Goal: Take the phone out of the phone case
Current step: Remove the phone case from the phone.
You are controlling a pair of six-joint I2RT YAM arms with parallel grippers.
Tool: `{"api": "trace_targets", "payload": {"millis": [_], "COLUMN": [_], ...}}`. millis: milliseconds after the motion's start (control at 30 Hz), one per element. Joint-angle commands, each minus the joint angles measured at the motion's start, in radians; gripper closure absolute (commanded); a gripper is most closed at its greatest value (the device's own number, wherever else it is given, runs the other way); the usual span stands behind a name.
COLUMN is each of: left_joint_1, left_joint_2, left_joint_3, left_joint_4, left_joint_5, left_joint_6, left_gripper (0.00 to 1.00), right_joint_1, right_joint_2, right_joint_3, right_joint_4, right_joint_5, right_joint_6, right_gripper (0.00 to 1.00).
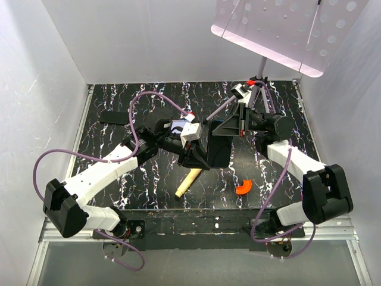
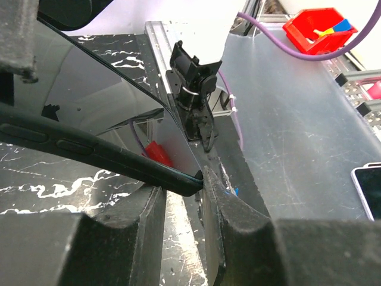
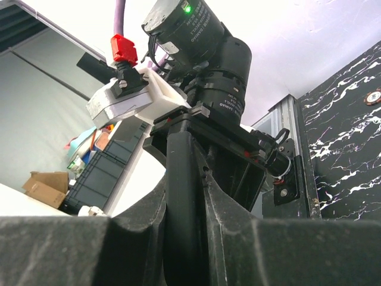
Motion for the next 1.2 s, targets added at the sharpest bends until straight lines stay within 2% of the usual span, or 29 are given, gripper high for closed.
{"api": "trace_targets", "payload": {"millis": [0,267,367,467,567,667,733,800,900,967,1067,1167], "left_joint_1": [0.033,0.018,0.007,0.005,0.007,0.01,0.01,0.01,0.01,0.012,0.015,0.015], "left_joint_2": [-0.01,-0.001,-0.014,-0.019,-0.045,-0.025,-0.005,-0.001,-0.048,-0.132,-0.252,-0.356], "left_joint_3": [0.048,0.143,0.123,0.105,0.022,0.026,0.02,-0.001,-0.111,-0.226,-0.348,-0.4], "left_joint_4": [0.097,-0.072,-0.057,-0.026,0.137,0.162,0.199,0.193,0.237,0.267,0.3,0.32], "left_joint_5": [-0.274,-0.143,-0.207,-0.333,-0.465,-0.474,-0.578,-0.576,-0.547,-0.571,-0.57,-0.515], "left_joint_6": [0.253,0.354,0.389,0.392,0.299,0.199,0.049,-0.069,-0.237,-0.353,-0.482,-0.612], "left_gripper": [1.0,1.0,1.0,1.0,1.0,1.0,1.0,1.0,0.99,0.79,0.54,0.43], "right_joint_1": [0.066,0.07,0.073,0.083,0.086,0.086,0.086,0.084,0.061,0.034,-0.017,-0.043], "right_joint_2": [0.011,0.051,0.062,0.061,0.044,0.025,0.019,-0.004,-0.07,-0.097,-0.099,-0.043], "right_joint_3": [0.013,0.009,0.005,0.01,0.009,0.012,0.024,0.036,0.032,0.019,-0.02,-0.047], "right_joint_4": [0.165,0.18,0.179,0.18,0.135,0.108,0.111,0.049,-0.149,-0.23,-0.197,-0.021], "right_joint_5": [0.106,0.101,0.103,0.115,0.109,0.114,0.135,0.143,0.135,0.135,0.176,0.225], "right_joint_6": [0.506,0.538,0.541,0.542,0.503,0.469,0.446,0.365,0.161,0.073,0.073,0.179], "right_gripper": [0.99,0.99,0.99,0.99,0.99,0.99,0.99,0.99,0.99,0.99,0.99,0.99]}}
